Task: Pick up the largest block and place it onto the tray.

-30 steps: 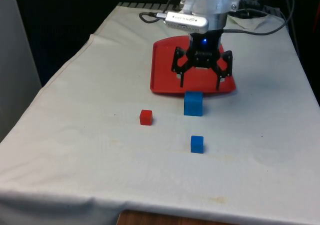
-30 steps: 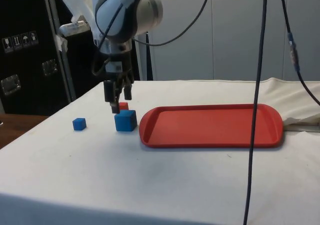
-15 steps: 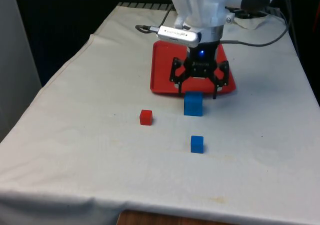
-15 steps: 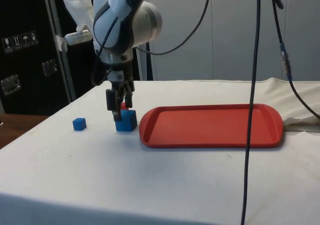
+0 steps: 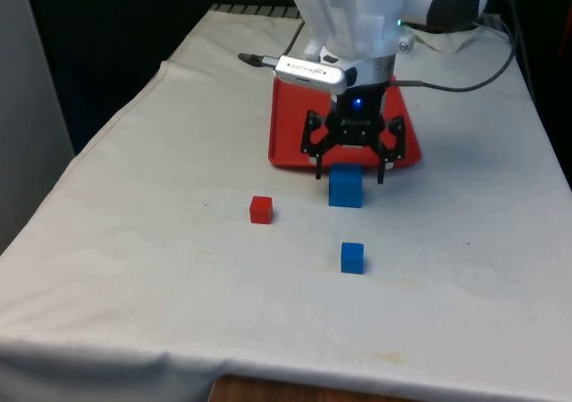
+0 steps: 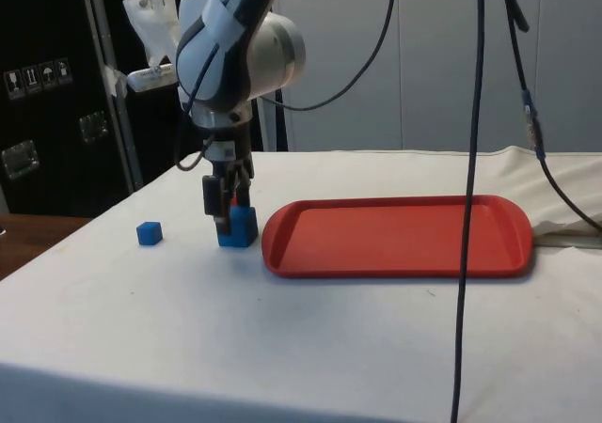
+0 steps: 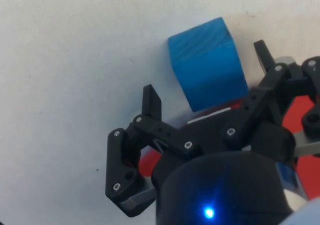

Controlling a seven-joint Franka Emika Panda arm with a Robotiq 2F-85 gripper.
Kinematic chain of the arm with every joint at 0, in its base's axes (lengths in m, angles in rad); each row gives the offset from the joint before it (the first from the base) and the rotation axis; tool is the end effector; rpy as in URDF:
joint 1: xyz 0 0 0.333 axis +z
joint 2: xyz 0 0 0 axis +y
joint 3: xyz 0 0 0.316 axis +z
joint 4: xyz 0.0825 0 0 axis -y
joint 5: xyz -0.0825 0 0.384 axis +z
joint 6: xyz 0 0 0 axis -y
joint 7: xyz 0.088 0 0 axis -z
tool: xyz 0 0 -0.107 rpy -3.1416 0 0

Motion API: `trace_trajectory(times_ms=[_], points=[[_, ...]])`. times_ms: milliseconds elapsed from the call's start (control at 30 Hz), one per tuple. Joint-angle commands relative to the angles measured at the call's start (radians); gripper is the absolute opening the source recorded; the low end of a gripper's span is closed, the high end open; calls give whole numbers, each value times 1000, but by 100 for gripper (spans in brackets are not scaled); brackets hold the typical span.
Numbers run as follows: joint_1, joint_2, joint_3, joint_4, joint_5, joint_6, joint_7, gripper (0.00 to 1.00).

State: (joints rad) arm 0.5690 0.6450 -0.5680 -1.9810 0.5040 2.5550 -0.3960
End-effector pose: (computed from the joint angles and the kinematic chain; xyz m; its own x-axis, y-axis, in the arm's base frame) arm 0.6127 0.0027 0.1874 0.9942 0.0847 0.0666 0.0809 -0.9951 0.0570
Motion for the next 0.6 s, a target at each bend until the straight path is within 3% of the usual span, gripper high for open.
trace_trajectory(times_ms=[0,67,133,367,400,567], points=[[-7,5,9,4,10,8,-7,100],[0,4,0,2,0,0,0,100],[-7,12,7,7,9,6,-5,100],[-8,22,2,7,8,5,1,100],[-3,19,-3,4,0,0,3,100],[-9,29,0,9,7,5,23,100]])
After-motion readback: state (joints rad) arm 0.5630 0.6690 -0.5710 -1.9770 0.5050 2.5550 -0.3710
